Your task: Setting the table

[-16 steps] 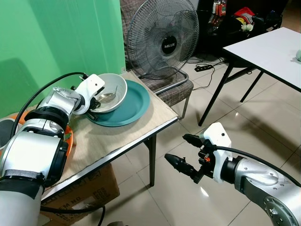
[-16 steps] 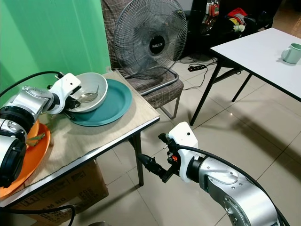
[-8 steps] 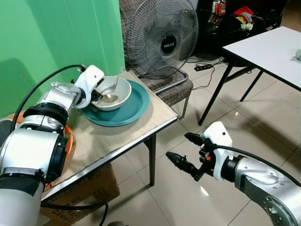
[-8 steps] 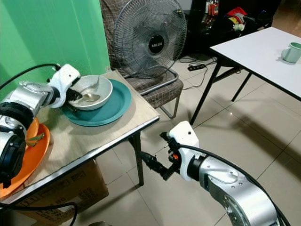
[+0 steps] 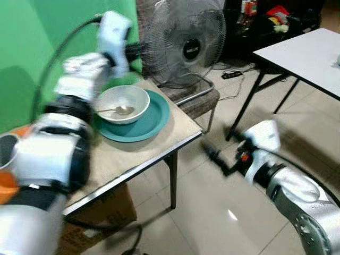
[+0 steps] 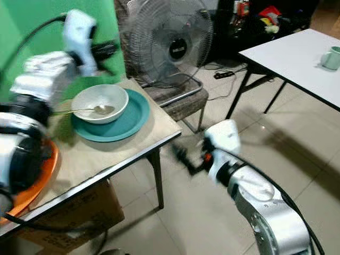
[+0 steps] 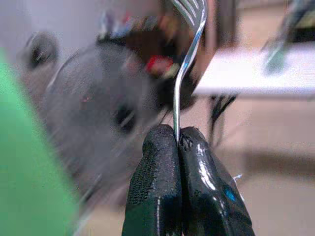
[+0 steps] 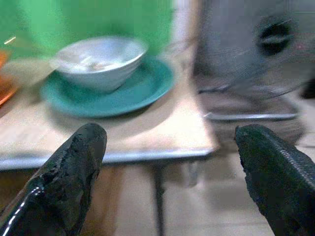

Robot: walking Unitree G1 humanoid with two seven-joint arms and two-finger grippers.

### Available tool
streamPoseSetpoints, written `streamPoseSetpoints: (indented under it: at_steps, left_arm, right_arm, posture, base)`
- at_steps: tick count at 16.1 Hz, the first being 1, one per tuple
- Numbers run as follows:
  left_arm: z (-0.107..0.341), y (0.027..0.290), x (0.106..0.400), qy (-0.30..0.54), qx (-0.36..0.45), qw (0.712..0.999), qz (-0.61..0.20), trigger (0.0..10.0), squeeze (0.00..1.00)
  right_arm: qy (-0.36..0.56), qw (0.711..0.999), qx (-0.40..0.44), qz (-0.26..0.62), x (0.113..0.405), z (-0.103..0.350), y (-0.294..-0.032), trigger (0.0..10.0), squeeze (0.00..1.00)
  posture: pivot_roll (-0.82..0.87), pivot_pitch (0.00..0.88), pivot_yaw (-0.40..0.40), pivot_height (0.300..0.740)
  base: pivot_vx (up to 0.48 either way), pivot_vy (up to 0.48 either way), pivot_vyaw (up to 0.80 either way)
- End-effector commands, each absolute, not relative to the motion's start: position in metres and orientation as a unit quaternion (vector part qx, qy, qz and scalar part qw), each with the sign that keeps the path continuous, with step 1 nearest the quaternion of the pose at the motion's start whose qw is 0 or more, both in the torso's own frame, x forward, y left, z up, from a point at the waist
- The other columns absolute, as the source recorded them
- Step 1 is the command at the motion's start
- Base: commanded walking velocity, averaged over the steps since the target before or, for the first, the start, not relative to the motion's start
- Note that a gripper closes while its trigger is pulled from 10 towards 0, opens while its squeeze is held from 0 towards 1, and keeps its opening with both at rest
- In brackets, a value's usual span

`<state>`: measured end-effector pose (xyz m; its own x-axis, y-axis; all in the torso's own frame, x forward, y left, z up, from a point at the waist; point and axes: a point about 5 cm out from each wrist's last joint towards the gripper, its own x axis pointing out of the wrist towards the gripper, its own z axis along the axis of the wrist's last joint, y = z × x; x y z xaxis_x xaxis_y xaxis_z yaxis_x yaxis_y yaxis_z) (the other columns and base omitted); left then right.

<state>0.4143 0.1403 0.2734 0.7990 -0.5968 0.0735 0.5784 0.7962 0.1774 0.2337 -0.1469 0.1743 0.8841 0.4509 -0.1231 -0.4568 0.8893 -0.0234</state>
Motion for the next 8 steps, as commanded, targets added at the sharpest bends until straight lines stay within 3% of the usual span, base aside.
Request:
streamPoseSetpoints:
  at_steps: [1,5,8]
  left_arm:
    - [0.272,0.129,0.409,-0.09,0.035,0.94,-0.327,0.0,0.0]
    - [0.23,0.086,0.363,-0.142,0.008,0.943,-0.3,0.0,0.0]
    - [0.204,0.091,0.34,-0.122,-0.016,0.958,-0.26,0.0,0.0]
  right_arm:
    - [0.035,0.982,-0.028,0.183,0.235,0.177,-0.157,10.0,0.0]
    - [0.016,0.994,0.016,0.105,0.223,0.171,-0.163,10.0,0.0]
    - [0.013,0.998,0.025,0.054,0.218,0.166,-0.164,10.0,0.0]
  posture:
    - [-0.08,0.0,0.048,0.74]
    - [-0.09,0.0,0.039,0.74]
    - [-0.09,0.0,0.036,0.74]
  base:
    - [0.0,0.0,0.0]
    - [0.0,0.0,0.0]
    - [0.0,0.0,0.0]
